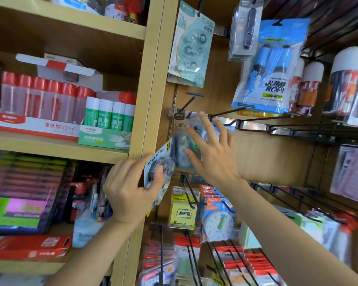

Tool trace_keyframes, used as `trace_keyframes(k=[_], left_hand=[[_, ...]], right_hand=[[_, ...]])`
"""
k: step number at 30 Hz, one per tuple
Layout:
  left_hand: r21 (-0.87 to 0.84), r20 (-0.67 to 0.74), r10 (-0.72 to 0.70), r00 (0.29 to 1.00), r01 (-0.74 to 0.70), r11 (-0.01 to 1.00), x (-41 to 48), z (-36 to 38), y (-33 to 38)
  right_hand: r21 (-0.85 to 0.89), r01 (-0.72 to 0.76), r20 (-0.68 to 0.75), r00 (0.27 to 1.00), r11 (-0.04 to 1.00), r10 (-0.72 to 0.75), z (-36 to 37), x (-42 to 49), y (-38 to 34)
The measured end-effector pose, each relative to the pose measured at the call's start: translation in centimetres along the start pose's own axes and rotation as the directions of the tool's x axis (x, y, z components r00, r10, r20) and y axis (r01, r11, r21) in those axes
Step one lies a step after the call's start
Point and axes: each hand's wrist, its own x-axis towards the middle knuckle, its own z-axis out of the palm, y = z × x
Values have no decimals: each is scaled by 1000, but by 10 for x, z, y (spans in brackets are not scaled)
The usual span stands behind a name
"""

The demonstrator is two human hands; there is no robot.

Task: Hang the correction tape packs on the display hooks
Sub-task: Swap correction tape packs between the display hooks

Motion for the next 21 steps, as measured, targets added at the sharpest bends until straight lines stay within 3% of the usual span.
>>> trace_keyframes(k=[7,11,14,16,17,18,20,21], left_hand=[[24,-10,8,1000,-8,1000,0,0,1],[28,-4,13,1000,-13,1000,0,-1,3],[26,7,13,1000,-13,1000,1,-1,3],[27,18,4,1000,-4,1000,0,-1,3],[26,23,-8,1000,7,1000,0,-1,3],[21,28,-24,999,24,999,0,-1,3],[2,36,-61,997,61,998,-1,-2,2],[-14,39,-78,996,79,997,-1,-2,3]], right_hand=[[-93,-37,259,964,995,60,30,23,9],[-138,12,449,892,990,52,51,40,17],[-63,-4,549,835,998,38,57,49,23],[83,-99,536,844,992,39,54,47,25],[224,-195,500,864,955,59,51,43,23],[419,-322,472,876,849,99,45,37,21],[720,-551,534,828,422,170,29,20,11],[747,-622,603,782,234,154,21,12,7]])
